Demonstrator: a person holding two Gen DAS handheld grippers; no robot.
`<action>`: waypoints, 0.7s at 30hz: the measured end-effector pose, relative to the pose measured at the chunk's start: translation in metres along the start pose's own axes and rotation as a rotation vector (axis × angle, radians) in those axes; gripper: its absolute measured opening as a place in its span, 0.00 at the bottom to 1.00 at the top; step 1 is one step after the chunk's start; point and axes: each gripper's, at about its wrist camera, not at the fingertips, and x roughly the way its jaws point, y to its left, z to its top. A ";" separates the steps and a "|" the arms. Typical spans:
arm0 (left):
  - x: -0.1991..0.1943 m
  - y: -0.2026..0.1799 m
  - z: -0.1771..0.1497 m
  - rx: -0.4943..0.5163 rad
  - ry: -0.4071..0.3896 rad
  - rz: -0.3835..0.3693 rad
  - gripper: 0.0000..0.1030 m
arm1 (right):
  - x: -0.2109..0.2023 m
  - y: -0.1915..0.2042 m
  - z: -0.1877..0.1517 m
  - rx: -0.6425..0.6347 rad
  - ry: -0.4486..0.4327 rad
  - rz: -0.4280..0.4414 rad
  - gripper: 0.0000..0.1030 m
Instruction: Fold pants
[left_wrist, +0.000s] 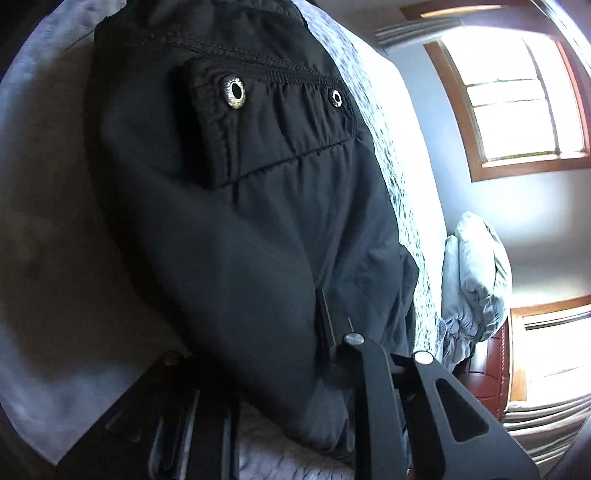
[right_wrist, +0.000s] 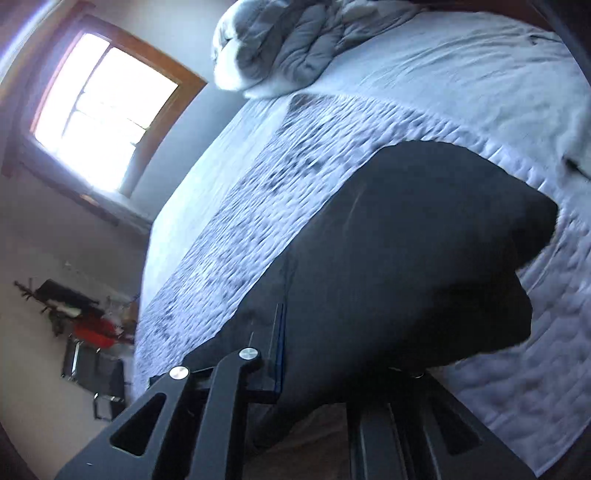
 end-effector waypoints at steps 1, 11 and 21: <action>0.006 -0.003 -0.003 0.004 -0.002 0.004 0.15 | -0.003 -0.015 0.001 0.027 0.005 -0.026 0.10; 0.008 0.001 -0.001 0.076 0.004 0.000 0.16 | 0.012 -0.095 -0.012 0.126 0.048 -0.094 0.10; 0.002 -0.003 -0.001 0.118 0.014 0.017 0.22 | 0.012 -0.088 0.003 0.155 0.062 -0.070 0.36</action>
